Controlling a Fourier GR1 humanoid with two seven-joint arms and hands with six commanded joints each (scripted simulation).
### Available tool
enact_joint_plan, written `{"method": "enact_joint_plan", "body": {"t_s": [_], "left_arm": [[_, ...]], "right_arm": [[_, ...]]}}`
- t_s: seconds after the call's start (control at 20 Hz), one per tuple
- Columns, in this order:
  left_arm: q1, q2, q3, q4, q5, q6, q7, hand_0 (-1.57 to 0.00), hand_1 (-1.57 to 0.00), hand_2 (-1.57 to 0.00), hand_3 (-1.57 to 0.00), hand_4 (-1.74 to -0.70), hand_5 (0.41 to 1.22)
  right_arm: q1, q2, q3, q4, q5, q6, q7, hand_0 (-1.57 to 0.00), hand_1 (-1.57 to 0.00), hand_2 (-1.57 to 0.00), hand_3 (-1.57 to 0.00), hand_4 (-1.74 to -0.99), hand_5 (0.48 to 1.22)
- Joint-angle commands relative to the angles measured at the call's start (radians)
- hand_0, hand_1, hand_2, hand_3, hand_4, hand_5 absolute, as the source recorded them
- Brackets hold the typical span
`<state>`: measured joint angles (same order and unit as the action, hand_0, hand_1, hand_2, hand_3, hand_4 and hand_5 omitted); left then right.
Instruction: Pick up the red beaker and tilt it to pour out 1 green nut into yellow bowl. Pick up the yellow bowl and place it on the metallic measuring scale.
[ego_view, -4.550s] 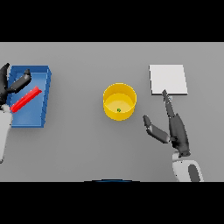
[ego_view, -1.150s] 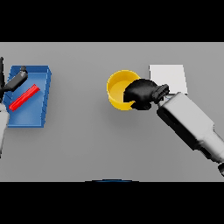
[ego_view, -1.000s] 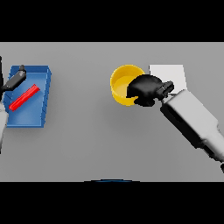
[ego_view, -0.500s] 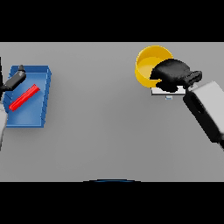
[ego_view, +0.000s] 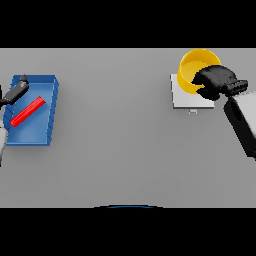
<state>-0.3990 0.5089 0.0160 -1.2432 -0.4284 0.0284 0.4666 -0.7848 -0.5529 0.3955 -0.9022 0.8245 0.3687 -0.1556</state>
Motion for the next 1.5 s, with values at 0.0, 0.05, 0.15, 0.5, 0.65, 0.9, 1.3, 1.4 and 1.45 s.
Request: {"method": "enact_joint_plan", "body": {"t_s": [0.0,0.05,0.15,0.5,0.65,0.9,1.3,1.4,1.45], "left_arm": [[-0.003,-0.008,-0.004,0.015,-0.006,0.009,0.002,0.0,0.0,0.0,0.0,-0.72,0.681],[-0.007,-0.007,-0.003,0.014,-0.007,0.008,0.006,0.0,0.0,0.0,0.0,-0.72,0.682],[-0.009,0.002,0.002,0.014,-0.004,0.003,0.005,0.0,0.0,0.0,0.0,-0.72,0.679],[-0.004,0.002,-0.002,0.007,-0.009,0.005,0.004,0.0,0.0,0.0,0.0,-0.72,0.669],[-0.011,-0.001,-0.006,0.013,-0.011,0.004,-0.002,0.0,0.0,0.0,0.0,-0.73,0.669],[-0.023,-0.01,-0.01,0.022,-0.011,0.003,0.004,0.0,0.0,0.0,0.0,-0.72,0.667],[-0.044,-0.01,-0.009,0.058,-0.019,0.012,0.002,0.0,0.0,0.0,0.0,-0.72,0.664],[-0.027,-0.01,-0.006,0.049,-0.015,0.016,-0.009,0.0,0.0,0.0,0.0,-0.73,0.665],[-0.038,-0.004,-0.006,0.054,-0.015,0.008,-0.006,0.0,0.0,0.0,0.0,-0.72,0.664]], "right_arm": [[0.001,0.007,-0.006,0.024,-0.003,-0.012,-0.015,-1.57,-1.57,-1.42,-1.31,-1.741,1.221],[-0.004,0.012,-0.007,0.051,0.0,-0.02,-0.022,-1.57,-1.57,-1.41,-1.35,-1.741,1.221],[-0.007,0.018,-0.007,0.082,0.004,-0.024,-0.022,-1.57,-1.57,-1.4,-1.35,-1.741,1.221],[-0.007,0.043,-0.021,0.144,-0.011,-0.063,-0.068,-1.5,-1.57,-1.33,-1.46,-1.741,1.221],[-0.007,0.053,-0.025,0.158,-0.015,-0.068,-0.066,-1.47,-1.48,-1.42,-1.24,-1.736,1.221],[-0.014,0.042,-0.012,0.15,0.002,-0.04,-0.058,-0.79,-0.71,-0.78,-0.72,-1.609,1.029],[-0.03,0.045,0.008,0.174,0.019,-0.049,-0.113,-0.13,-0.12,-0.16,-0.36,-1.542,0.838],[-0.035,0.044,0.005,0.175,0.015,-0.049,-0.126,-0.08,-0.07,-0.1,-0.3,-1.53,0.809],[-0.03,0.05,0.002,0.177,0.013,-0.047,-0.109,-0.07,-0.06,-0.08,-0.27,-1.523,0.798]]}}
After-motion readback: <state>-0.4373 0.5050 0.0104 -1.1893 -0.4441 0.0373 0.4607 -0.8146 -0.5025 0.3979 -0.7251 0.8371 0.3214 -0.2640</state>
